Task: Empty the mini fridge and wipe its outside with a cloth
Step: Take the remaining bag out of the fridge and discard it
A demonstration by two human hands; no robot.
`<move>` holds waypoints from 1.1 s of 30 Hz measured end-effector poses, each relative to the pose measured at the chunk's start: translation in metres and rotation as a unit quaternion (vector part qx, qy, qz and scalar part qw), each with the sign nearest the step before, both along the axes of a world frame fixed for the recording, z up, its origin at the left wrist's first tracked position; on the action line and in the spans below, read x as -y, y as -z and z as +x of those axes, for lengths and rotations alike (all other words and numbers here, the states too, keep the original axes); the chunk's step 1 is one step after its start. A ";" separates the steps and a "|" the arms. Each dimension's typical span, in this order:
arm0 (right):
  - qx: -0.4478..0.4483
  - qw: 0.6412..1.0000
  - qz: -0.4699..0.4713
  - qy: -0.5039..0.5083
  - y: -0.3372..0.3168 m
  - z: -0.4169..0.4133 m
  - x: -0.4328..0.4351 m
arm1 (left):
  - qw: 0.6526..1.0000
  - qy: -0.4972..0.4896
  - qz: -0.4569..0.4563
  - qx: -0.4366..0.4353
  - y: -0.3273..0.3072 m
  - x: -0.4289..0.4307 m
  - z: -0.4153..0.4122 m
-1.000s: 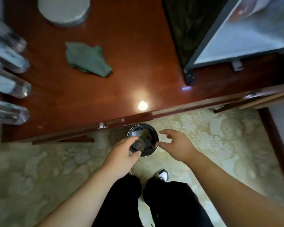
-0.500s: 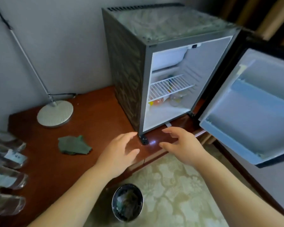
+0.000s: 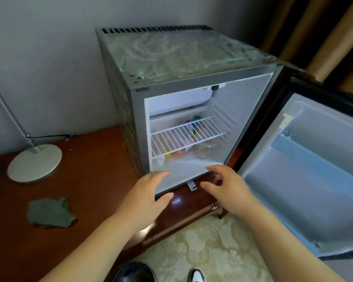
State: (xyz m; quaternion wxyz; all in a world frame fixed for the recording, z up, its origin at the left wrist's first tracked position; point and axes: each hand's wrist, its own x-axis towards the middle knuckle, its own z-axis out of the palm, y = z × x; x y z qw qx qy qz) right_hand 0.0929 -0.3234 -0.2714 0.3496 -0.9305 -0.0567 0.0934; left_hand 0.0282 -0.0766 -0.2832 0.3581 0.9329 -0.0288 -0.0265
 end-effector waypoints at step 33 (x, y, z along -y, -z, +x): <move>-0.099 0.978 0.146 0.113 0.088 0.181 0.015 | 0.950 -0.005 0.303 -0.071 0.029 0.047 0.171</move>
